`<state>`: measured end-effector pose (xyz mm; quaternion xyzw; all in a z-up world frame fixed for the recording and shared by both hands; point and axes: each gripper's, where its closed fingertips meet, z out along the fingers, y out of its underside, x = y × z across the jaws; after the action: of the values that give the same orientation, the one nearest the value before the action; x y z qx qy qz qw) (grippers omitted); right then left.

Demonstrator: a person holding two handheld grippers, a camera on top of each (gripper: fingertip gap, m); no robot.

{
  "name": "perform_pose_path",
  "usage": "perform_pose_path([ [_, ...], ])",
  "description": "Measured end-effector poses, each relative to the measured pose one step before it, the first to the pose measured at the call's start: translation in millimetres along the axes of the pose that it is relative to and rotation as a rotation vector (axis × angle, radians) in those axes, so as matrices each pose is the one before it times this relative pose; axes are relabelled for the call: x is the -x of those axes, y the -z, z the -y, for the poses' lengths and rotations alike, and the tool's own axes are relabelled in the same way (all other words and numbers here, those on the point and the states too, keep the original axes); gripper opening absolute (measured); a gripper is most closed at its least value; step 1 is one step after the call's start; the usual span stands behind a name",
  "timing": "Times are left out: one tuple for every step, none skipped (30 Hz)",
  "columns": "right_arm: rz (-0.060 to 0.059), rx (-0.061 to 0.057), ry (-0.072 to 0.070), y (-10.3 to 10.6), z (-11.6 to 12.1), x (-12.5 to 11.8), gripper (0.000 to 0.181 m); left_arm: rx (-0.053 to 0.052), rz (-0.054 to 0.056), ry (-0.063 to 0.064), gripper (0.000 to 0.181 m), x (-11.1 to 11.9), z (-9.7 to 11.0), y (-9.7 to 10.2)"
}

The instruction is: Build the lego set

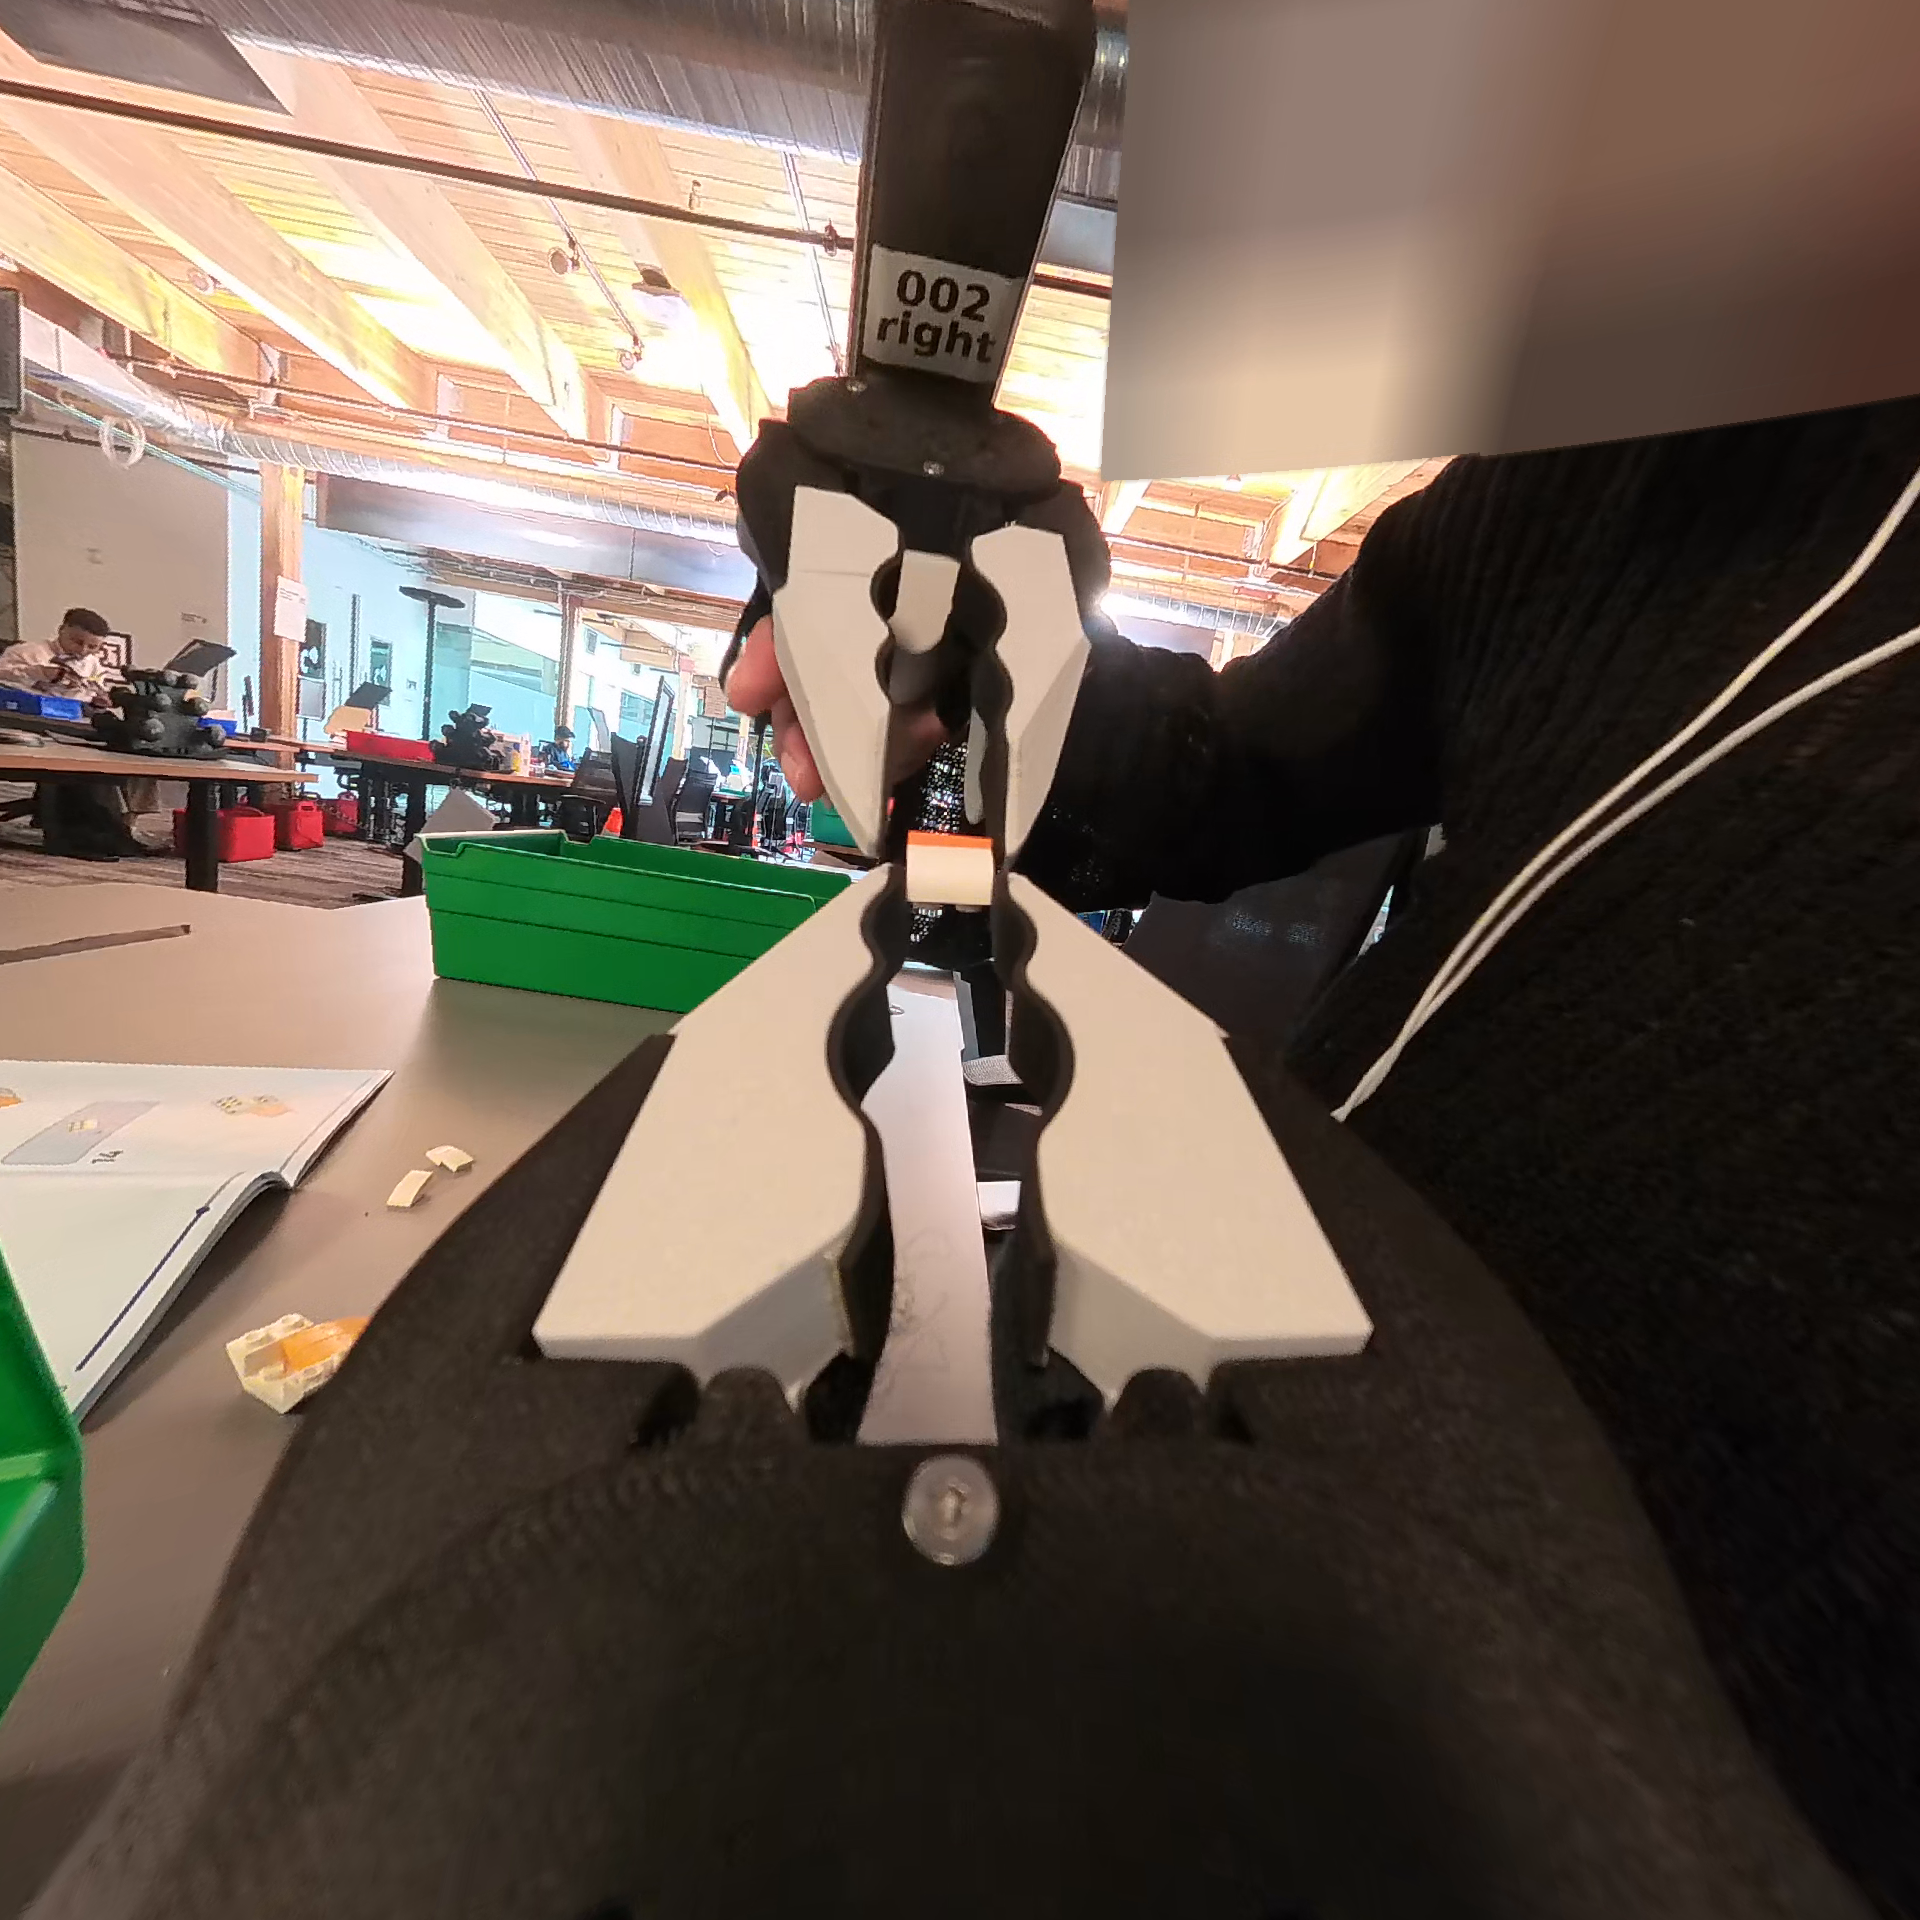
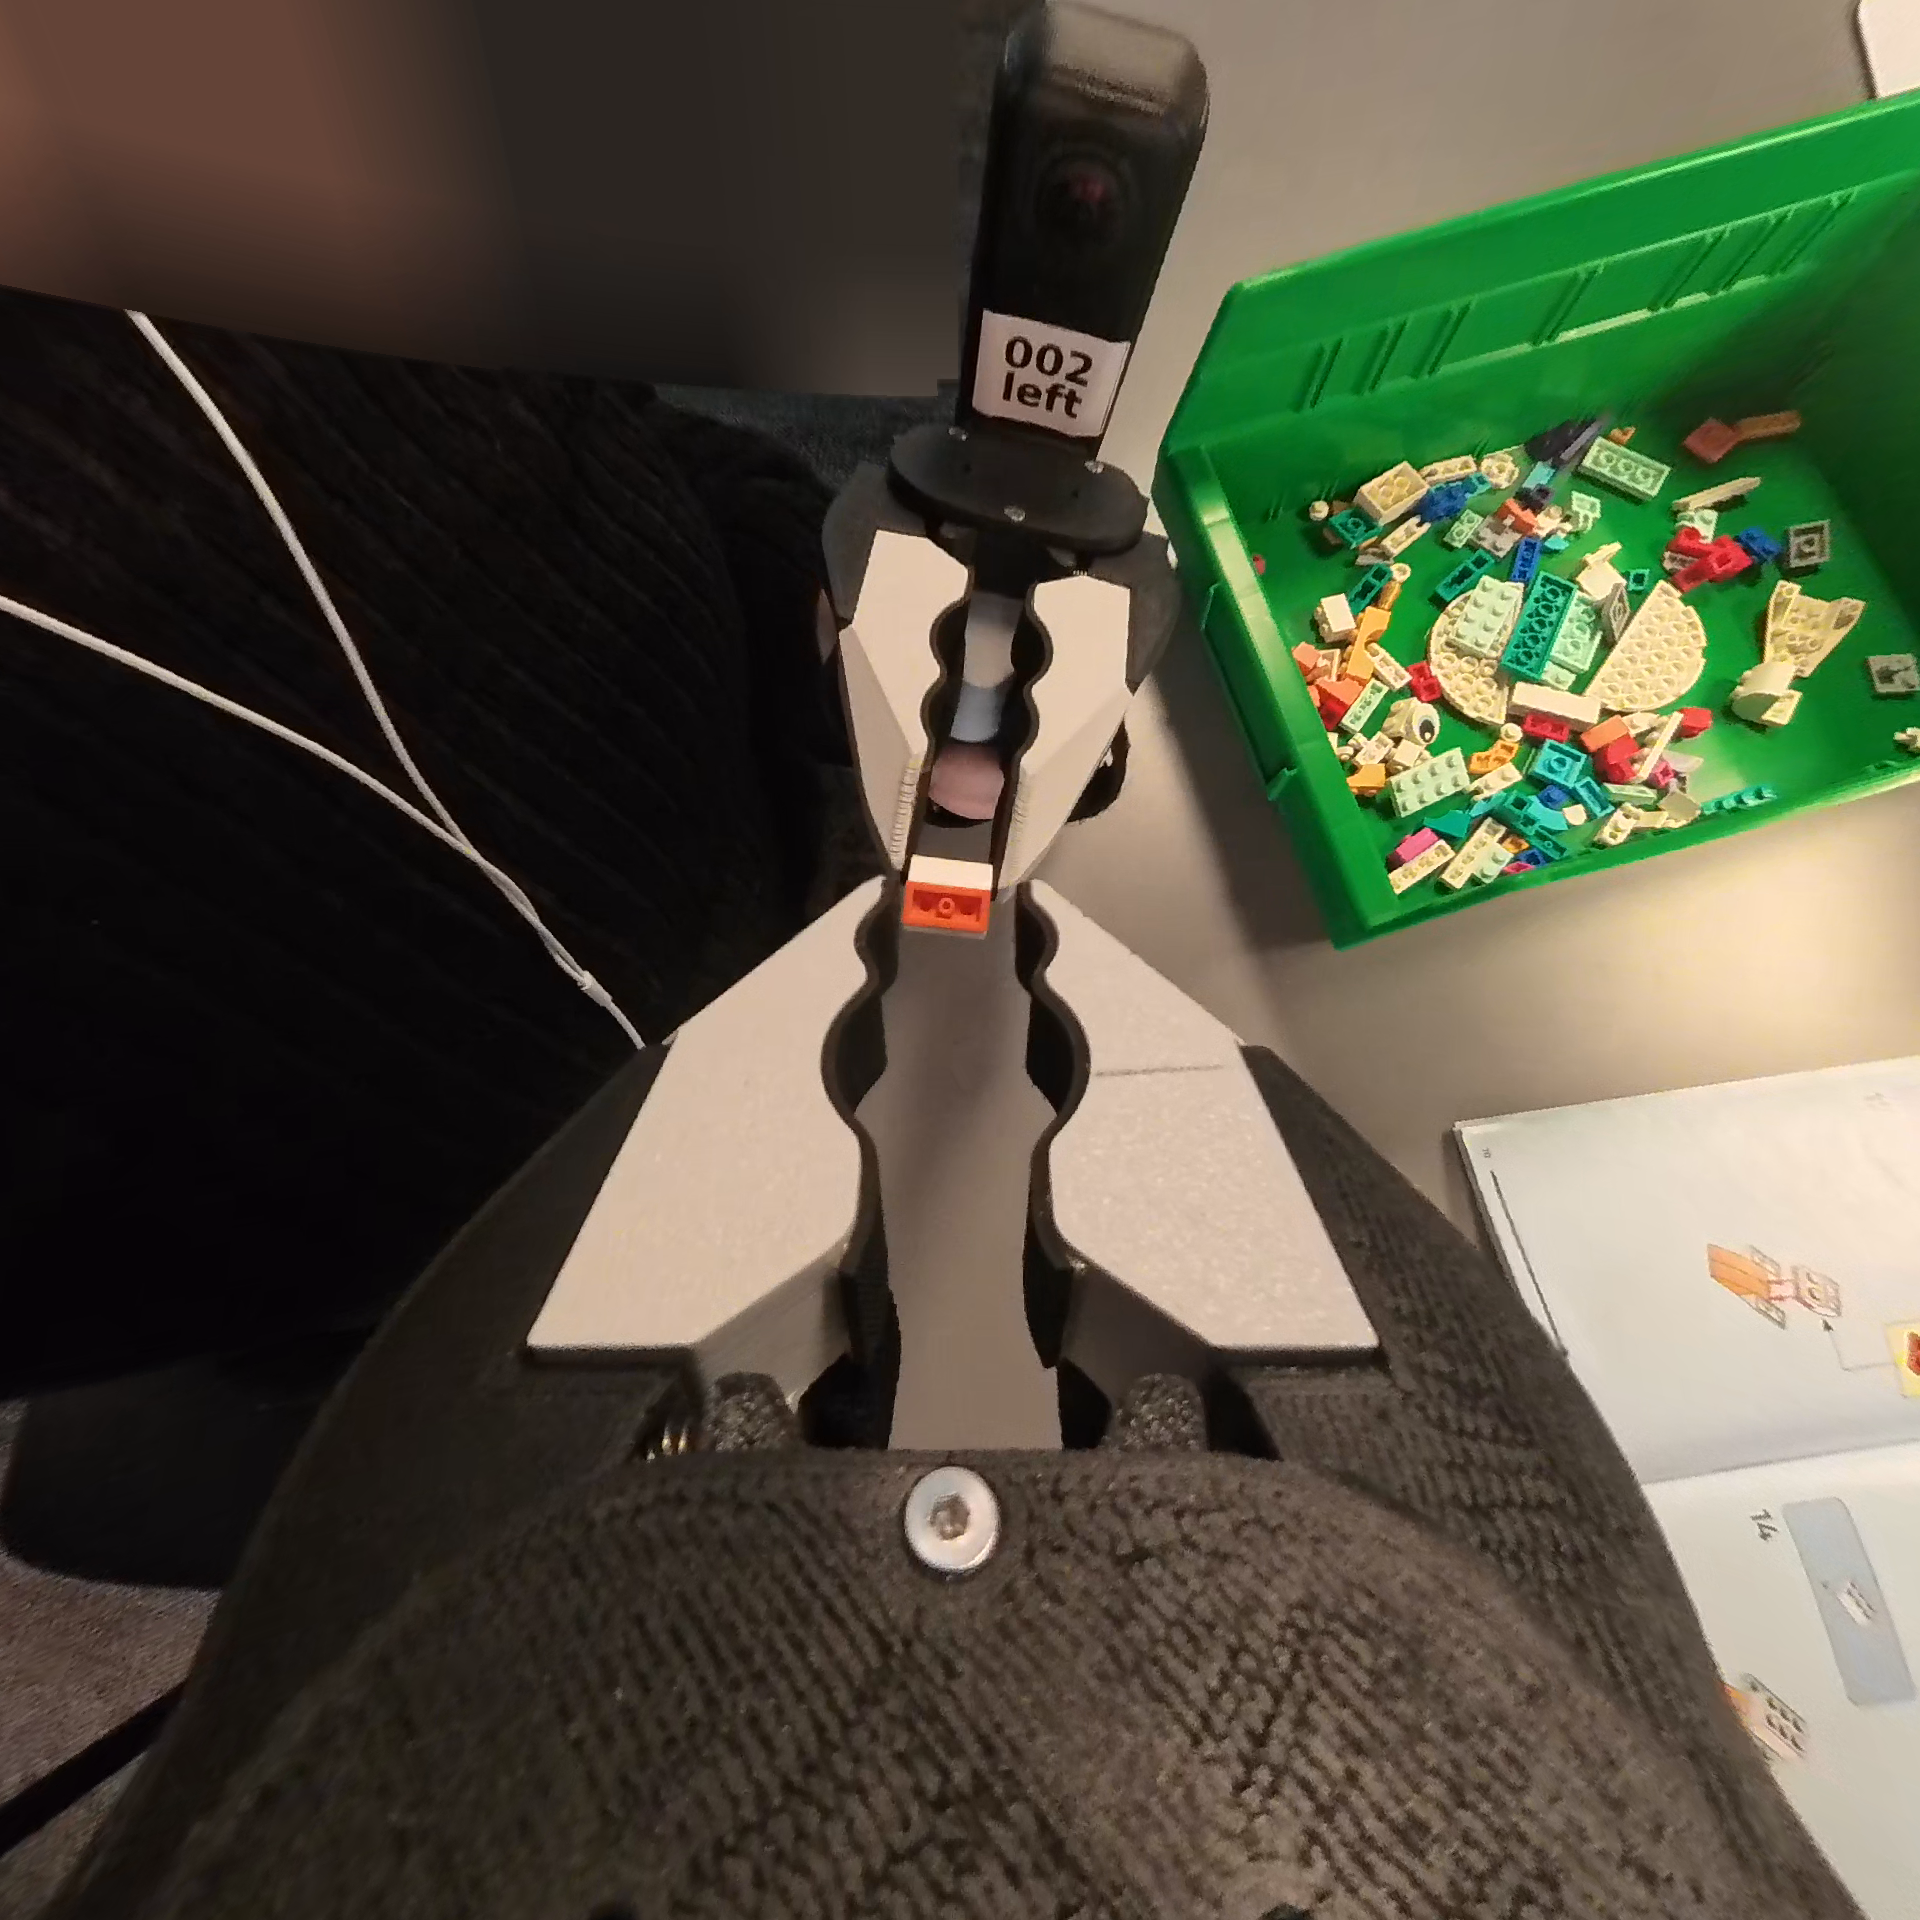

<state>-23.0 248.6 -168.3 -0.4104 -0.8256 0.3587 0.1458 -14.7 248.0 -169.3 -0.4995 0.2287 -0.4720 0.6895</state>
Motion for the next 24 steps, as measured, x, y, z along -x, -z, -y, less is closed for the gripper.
perform_pose_path([
  [-0.0029,-0.0026,0.0001,0.41,0.49,-0.50,0.021,-0.0009,0.0007,0.0007,0.015,0.19,-0.02,-0.20],
  [-0.0051,-0.0026,0.0005,0.57,0.33,-0.80,0.023,-0.0021,0.0014,0.0020,0.015,0.38,0.23,-0.17],
  [-0.0123,-0.0020,0.0026,0.91,0.11,-1.83,0.029,-0.0022,0.0061,0.0054,0.015,1.17,0.36,-0.33],
  [-0.0217,-0.0053,0.0066,1.54,0.44,-3.02,0.039,0.0009,0.0173,0.0115,0.015,3.22,0.09,-0.34],
  [-0.0286,-0.0122,0.0124,1.83,1.43,-3.64,0.047,0.0009,0.0256,0.0157,0.015,4.73,0.61,-0.25],
  [-0.0402,-0.0128,0.0209,1.81,1.43,-4.64,0.053,-0.0054,0.0346,0.0200,0.015,6.37,1.77,0.02],
  [-0.0645,0.0010,0.0371,0.90,-0.29,-7.26,0.056,-0.0106,0.0433,0.0278,0.015,8.19,3.12,0.21],
  [-0.0827,0.0237,0.0626,-0.49,-3.43,-8.52,0.057,-0.0191,0.0249,0.0317,0.015,5.76,4.77,0.28],
  [-0.0963,0.0416,0.0832,-2.09,-5.44,-8.75,0.056,-0.0266,0.0211,0.0364,0.015,5.24,6.16,0.41],
  [-0.0994,0.0529,0.0910,-3.37,-5.97,-7.97,0.056,-0.0225,0.0136,0.0311,0.015,3.99,5.75,0.04],
  [-0.0884,0.0525,0.0837,-4.17,-4.78,-5.74,0.056,-0.0143,0.0153,0.0211,0.015,3.56,4.49,-0.46],
  [-0.0814,0.0445,0.0694,-4.09,-2.87,-4.98,0.053,-0.0101,0.0179,0.0068,0.015,3.02,3.50,-0.74],
  [-0.0682,0.0273,0.0582,-3.35,-0.30,-3.96,0.052,-0.0034,0.0157,-0.0007,0.015,1.97,2.20,-1.18],
  [-0.0600,0.0101,0.0442,-2.12,2.01,-3.81,0.047,-0.0008,0.0134,-0.0031,0.015,1.25,1.47,-1.33],
  [-0.0577,0.0050,0.0355,-1.24,2.66,-4.53,0.042,-0.0007,0.0131,-0.0022,0.015,1.01,0.90,-1.33],
  [-0.0482,0.0071,0.0382,-0.68,2.15,-3.99,0.036,-0.0015,0.0107,-0.0012,0.015,0.67,0.60,-1.03],
  [-0.0339,0.0101,0.0417,-0.69,1.53,-2.42,0.031,0.0004,0.0049,0.0013,0.015,0.06,0.22,-0.79],
  [-0.0276,0.0112,0.0372,-0.70,0.98,-1.81,0.029,-0.0001,0.0046,0.0023,0.015,0.10,0.04,-0.53],
  [-0.0203,0.0110,0.0315,-0.91,0.60,-1.04,0.026,-0.0012,0.0040,0.0005,0.015,0.05,-0.01,-0.14],
  [-0.0129,0.0095,0.0272,-0.90,0.26,-0.16,0.025,-0.0010,0.0004,-0.0002,0.015,-0.36,0.08,0.06],
  [-0.0119,0.0052,0.0225,-0.80,0.40,-0.19,0.023,-0.0018,0.0007,0.0010,0.015,-0.13,0.30,0.14],
  [-0.0084,0.0020,0.0174,-0.58,0.44,0.11,0.021,-0.0017,-0.0009,0.0010,0.015,-0.32,0.37,0.04],
  [-0.0041,0.0013,0.0121,-0.51,0.37,0.45,0.020,-0.0004,-0.0009,0.0011,0.015,-0.24,0.27,-0.05],
  [-0.0052,0.0023,0.0084,-0.37,0.23,0.03,0.018,-0.0002,0.0004,0.0000,0.015,0.01,0.11,-0.05],
])
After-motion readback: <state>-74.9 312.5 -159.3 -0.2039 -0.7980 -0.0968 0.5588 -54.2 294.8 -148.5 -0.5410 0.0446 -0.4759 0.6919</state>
